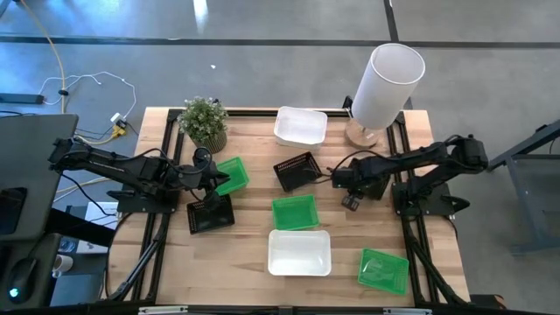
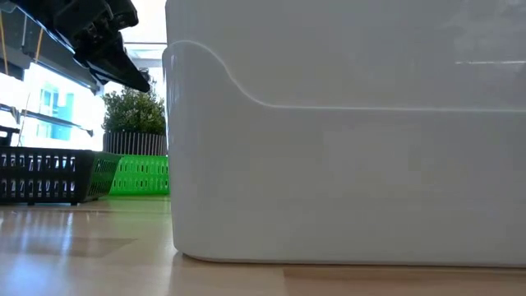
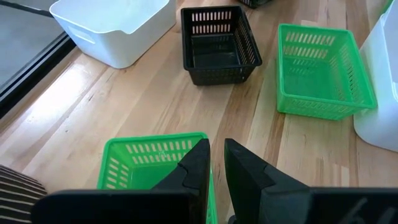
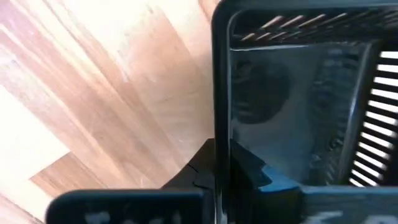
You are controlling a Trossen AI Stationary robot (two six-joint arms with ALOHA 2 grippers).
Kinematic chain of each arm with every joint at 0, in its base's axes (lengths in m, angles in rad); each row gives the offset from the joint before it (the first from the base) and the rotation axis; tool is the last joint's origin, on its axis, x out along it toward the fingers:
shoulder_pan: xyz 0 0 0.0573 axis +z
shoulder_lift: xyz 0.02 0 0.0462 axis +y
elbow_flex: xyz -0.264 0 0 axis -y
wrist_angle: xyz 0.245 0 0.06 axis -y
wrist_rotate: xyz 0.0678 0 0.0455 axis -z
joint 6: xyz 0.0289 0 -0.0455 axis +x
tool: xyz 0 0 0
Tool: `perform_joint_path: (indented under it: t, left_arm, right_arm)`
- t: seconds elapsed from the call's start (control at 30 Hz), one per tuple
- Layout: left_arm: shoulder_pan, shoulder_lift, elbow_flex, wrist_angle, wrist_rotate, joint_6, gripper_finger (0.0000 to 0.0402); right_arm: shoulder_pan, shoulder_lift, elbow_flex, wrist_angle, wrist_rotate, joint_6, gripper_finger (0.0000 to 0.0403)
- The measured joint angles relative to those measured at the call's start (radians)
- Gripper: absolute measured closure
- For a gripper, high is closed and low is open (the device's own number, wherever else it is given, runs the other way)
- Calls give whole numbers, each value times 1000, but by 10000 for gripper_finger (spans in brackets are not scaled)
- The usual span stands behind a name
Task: Stack baskets by color
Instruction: Stack the top right black bin on the top left black bin
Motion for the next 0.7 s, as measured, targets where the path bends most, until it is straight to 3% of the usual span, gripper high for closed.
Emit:
perform_joint_path:
  t: [0.3,0.53,0.7]
  left_arm:
    - [0,0,0,0,0,-1,364]
    - [0,0,0,0,0,-27,364]
    - [0,0,0,1,0,-27,364]
  right_arm:
    - [2,0,74,-5,39,-25,402]
    - [45,0,222,-76,183,-78,402]
    - [67,1,322,-50,271,-222,403]
